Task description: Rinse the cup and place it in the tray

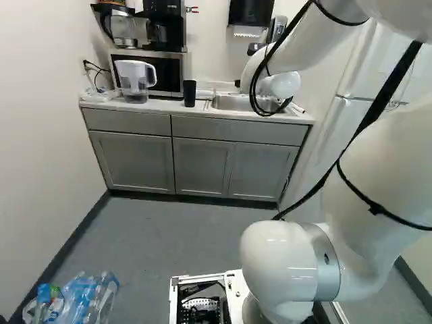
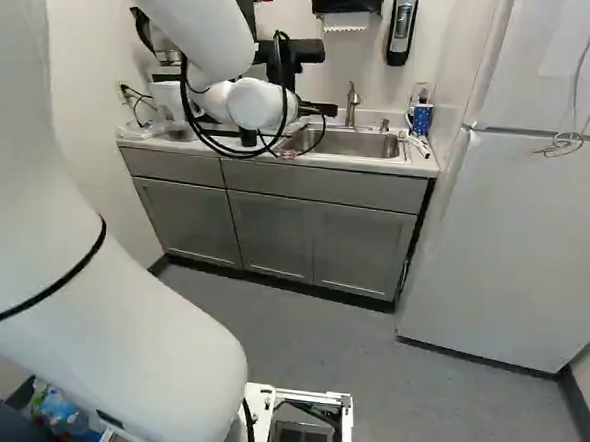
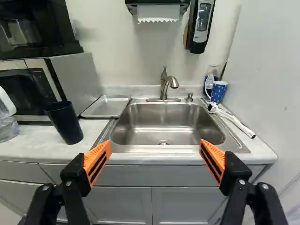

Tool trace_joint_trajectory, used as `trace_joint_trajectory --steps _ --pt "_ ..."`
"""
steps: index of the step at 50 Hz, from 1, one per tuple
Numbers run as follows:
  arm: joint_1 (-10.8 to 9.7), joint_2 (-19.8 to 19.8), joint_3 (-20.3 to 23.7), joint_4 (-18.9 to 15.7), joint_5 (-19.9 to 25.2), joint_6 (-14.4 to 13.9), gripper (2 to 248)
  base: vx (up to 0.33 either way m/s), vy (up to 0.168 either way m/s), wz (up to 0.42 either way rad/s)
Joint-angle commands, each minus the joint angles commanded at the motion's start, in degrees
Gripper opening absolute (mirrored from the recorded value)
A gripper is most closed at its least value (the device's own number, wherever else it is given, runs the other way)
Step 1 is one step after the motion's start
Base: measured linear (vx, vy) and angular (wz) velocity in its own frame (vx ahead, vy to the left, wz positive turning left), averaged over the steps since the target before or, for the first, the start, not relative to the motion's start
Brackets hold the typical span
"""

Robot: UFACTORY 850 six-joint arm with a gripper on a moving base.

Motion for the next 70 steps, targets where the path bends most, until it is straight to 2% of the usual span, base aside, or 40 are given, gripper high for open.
trace_joint_trajectory --steps 45,70 --pt "-0.27 -1.51 -6.86 0.0 -2.15 0.0 247 0.0 0.0 0.0" --pt "-0.27 -1.51 -6.86 0.0 -2.15 0.0 247 0.0 0.001 0.007"
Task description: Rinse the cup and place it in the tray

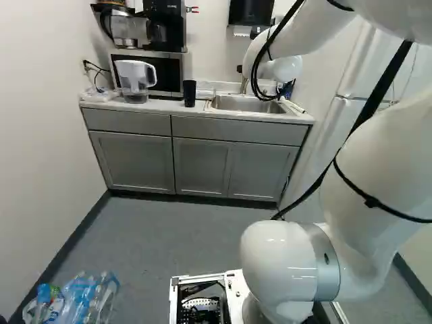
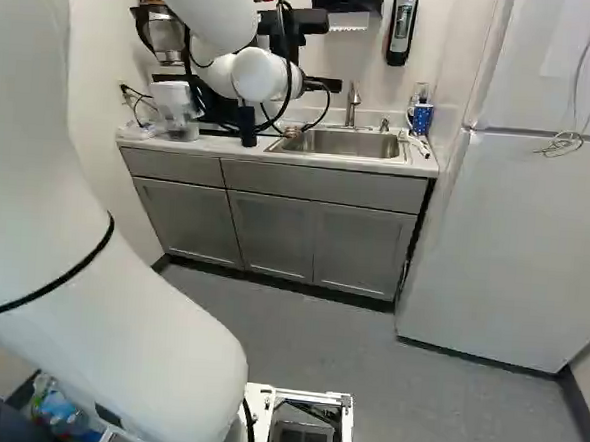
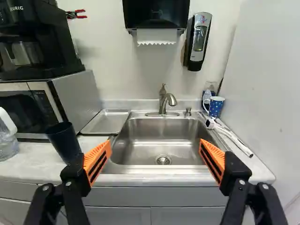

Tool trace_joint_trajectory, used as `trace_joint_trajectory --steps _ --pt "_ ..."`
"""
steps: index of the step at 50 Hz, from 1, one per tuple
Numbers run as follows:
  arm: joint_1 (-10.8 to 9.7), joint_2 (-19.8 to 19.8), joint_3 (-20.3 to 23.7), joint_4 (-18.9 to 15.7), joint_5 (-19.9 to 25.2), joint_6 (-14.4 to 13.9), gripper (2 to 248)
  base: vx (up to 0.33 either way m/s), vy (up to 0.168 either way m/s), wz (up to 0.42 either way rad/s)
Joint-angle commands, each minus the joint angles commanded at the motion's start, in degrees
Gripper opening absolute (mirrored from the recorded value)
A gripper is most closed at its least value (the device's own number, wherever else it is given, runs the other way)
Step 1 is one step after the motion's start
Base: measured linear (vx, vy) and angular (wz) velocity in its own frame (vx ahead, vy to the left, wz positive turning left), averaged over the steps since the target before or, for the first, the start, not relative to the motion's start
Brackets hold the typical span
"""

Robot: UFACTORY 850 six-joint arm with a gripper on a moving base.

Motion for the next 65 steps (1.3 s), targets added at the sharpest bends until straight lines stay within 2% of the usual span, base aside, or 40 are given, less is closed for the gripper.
trace_joint_trajectory --steps 30,65 --pt "0.0 0.0 0.0 0.0 0.0 0.0 247 0.055 -0.016 0.02" --pt "0.0 0.0 0.0 0.0 0.0 0.0 247 0.069 -0.062 0.003"
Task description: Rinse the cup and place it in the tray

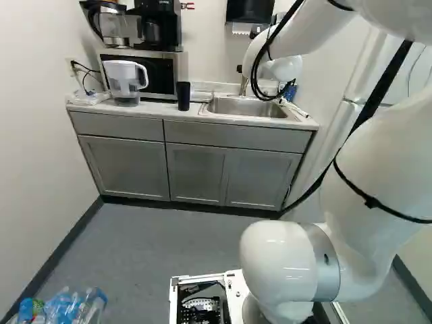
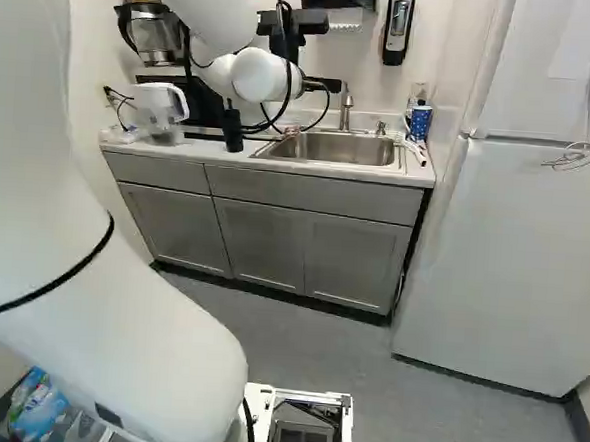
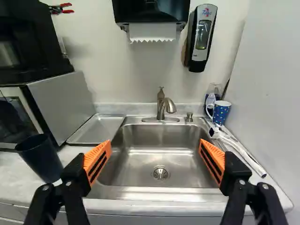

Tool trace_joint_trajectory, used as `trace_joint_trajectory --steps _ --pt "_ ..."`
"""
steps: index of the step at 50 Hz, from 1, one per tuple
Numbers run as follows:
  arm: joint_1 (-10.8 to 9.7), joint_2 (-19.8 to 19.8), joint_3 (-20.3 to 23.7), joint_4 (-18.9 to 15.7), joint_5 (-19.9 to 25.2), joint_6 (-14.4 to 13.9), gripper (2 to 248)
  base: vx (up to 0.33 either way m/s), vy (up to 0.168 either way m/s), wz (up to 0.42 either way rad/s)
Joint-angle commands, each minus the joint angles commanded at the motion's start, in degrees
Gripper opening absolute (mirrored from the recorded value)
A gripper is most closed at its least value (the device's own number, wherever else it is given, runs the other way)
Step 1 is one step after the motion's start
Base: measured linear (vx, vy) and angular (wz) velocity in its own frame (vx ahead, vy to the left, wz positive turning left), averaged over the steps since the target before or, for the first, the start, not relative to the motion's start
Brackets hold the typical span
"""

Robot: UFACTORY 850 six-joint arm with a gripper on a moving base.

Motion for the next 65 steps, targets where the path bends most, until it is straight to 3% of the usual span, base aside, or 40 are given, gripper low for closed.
trace_joint_trajectory --steps 65 --pt "0.0 0.0 0.0 0.0 0.0 0.0 247 0.074 -0.07 0.002"
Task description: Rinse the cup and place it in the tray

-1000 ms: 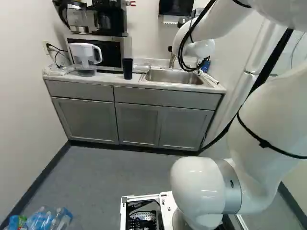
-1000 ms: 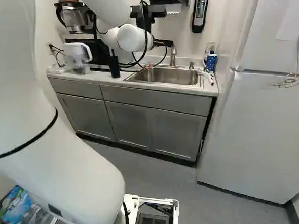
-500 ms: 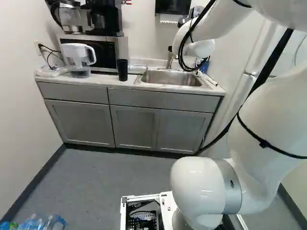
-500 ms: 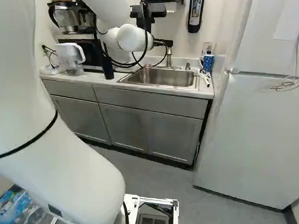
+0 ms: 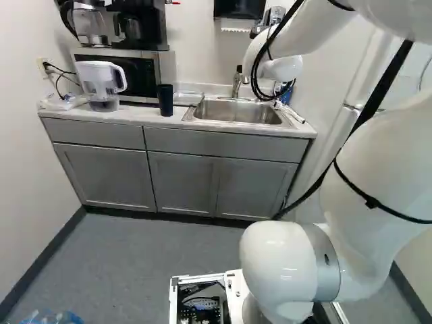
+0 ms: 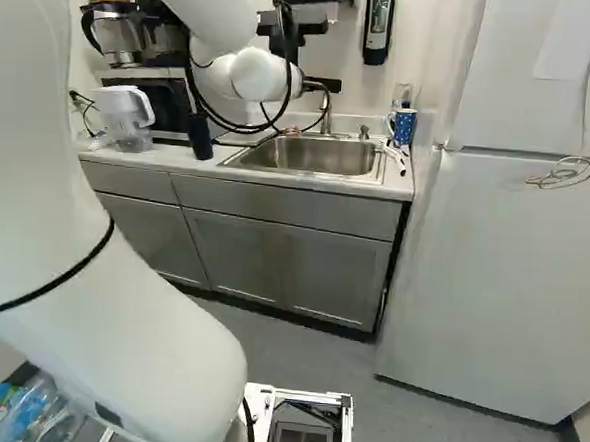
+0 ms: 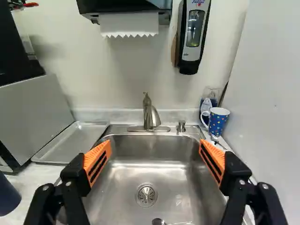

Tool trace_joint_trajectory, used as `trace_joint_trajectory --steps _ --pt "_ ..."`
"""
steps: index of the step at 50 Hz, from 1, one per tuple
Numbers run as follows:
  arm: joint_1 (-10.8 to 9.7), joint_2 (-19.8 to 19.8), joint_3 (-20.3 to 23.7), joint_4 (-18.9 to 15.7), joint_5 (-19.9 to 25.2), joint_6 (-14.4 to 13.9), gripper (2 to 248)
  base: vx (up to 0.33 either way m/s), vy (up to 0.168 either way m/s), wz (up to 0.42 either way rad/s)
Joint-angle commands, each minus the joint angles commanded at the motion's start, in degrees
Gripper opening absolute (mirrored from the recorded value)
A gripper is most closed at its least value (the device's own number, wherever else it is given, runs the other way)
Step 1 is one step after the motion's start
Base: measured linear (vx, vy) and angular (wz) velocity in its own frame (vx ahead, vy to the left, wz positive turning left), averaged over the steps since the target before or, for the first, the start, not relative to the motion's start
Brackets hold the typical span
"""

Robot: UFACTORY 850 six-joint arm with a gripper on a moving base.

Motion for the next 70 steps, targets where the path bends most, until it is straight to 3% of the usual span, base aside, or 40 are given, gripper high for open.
trace_joint_trajectory --steps 70 --pt "0.0 0.0 0.0 0.0 0.0 0.0 247 0.066 -0.04 0.096"
